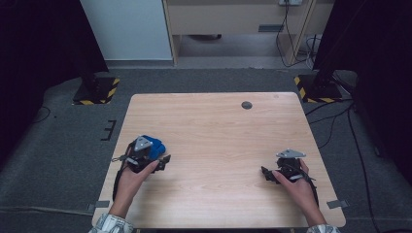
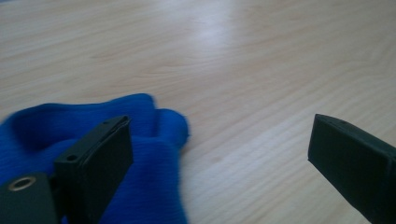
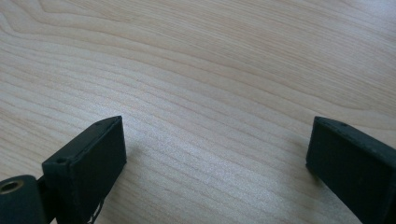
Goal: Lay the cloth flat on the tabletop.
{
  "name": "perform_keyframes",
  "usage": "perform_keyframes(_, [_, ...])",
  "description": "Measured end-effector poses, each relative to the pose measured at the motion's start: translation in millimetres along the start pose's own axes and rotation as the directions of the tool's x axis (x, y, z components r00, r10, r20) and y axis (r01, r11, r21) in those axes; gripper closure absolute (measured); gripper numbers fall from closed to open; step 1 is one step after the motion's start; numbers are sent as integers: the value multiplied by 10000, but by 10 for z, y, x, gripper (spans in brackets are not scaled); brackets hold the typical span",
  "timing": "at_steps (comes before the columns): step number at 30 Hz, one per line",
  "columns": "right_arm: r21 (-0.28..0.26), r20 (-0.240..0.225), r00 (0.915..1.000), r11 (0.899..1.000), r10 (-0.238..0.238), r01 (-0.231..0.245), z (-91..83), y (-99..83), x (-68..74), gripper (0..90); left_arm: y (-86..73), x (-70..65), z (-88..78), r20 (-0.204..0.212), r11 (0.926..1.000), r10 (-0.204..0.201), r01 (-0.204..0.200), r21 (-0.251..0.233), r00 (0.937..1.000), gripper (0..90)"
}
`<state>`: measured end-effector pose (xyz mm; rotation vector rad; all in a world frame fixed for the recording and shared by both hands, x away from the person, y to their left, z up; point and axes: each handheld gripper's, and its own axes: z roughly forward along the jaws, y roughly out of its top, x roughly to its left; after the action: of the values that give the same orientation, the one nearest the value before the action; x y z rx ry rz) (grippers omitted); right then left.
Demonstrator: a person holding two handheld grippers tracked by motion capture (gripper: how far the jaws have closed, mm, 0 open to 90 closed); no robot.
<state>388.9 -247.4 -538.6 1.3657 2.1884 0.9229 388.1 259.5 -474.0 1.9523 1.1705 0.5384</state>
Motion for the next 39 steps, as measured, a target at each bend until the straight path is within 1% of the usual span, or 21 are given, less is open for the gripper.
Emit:
perform_keyframes(1, [0, 0, 10000, 10000, 0, 0, 0, 0, 0, 49, 0, 0, 0, 0, 10000, 0, 0, 0, 10000, 58])
perform_keyframes(4, [1, 0, 10000, 10000, 2, -2, 0, 0, 0, 49, -8, 151, -105, -226, 9994, -260, 255, -228, 9994, 56])
perform_keyframes(7, [13, -4, 10000, 10000, -9, 9, 2, 1, 0, 47, -36, 261, -149, -637, 10000, -34, 28, -92, 9980, 47])
perform_keyframes(11, [9, 0, 10000, 10000, -34, 34, 3, 1, 0, 46, -129, 382, -103, -1119, 9996, 139, -108, 279, 9936, 40])
perform_keyframes(12, [10, 0, 10000, 10000, -33, 33, 3, 1, 0, 46, -188, 441, -68, -1245, 9997, -77, 107, 234, 9922, 40])
perform_keyframes(14, [10, 1, 10000, 10000, -31, 31, 3, 1, 0, 46, -223, 462, -33, -1197, 9992, -181, 222, 327, 9926, 40])
perform_keyframes(15, [11, 0, 10000, 10000, -29, 29, 3, 1, 0, 46, -260, 474, 15, -1172, 9983, -208, 271, 522, 9929, 39])
perform_keyframes(16, [9, 0, 10000, 10000, -32, 32, 3, 1, 0, 46, -328, 475, 121, -1011, 9947, -138, 240, 1003, 9948, 39])
perform_keyframes(17, [9, 0, 10000, 10000, -32, 32, 3, 1, 0, 46, -328, 475, 121, -1011, 9947, -138, 240, 1003, 9948, 35])
perform_keyframes(18, [18, -5, 10000, 10000, -9, 9, 3, 1, 1, 46, -355, 475, 168, -867, 9923, -98, 204, 1221, 9962, 32])
perform_keyframes(22, [19, -5, 10000, 10000, -9, 9, 3, 2, 0, 46, -437, 505, 313, -501, 9849, -468, 544, 1644, 9976, 44])
perform_keyframes(23, [8, 0, 10000, 10000, -34, 34, 3, 1, -1, 46, -448, 501, 314, -516, 9866, -221, 302, 1605, 9984, 44])
perform_keyframes(24, [8, 0, 10000, 10000, -34, 34, 3, 1, -1, 46, -448, 501, 314, -516, 9866, -221, 302, 1605, 9984, 85])
perform_keyframes(25, [11, -2, 10000, 10000, -30, 30, 3, 1, 0, 46, -444, 501, 297, -514, 9870, -202, 282, 1582, 9985, 85])
perform_keyframes(26, [9, -2, 10000, 10000, -32, 32, 3, 1, 0, 46, -443, 501, 284, -462, 9884, -214, 281, 1494, 9987, 158])
perform_keyframes(28, [10, 2, 10000, 10000, -32, 32, 3, 1, 0, 46, -454, 492, 274, -453, 9900, -131, 193, 1396, 9989, 224])
perform_keyframes(31, [-2, 19, 10000, 10000, -44, 44, 4, 1, 0, 46, -451, 484, 253, -268, 9921, -159, 191, 1237, 9995, 418])
perform_keyframes(32, [-2, 21, 10000, 10000, -44, 44, 4, 1, 0, 46, -443, 497, 241, -100, 9923, -361, 370, 1180, 9993, 534])
perform_keyframes(34, [-1, 20, 10000, 10000, -44, 44, 4, 1, 0, 46, -438, 504, 234, -17, 9921, -449, 448, 1175, 9990, 568])
perform_keyframes(36, [-5, 19, 10000, 10000, -44, 44, 5, 1, 0, 46, -396, 514, 182, -33, 9939, -402, 403, 1030, 9992, 646])
perform_keyframes(39, [-5, 17, 10000, 10000, -48, 48, 5, 1, 0, 45, -364, 508, 144, 19, 9957, -508, 505, 779, 9987, 661])
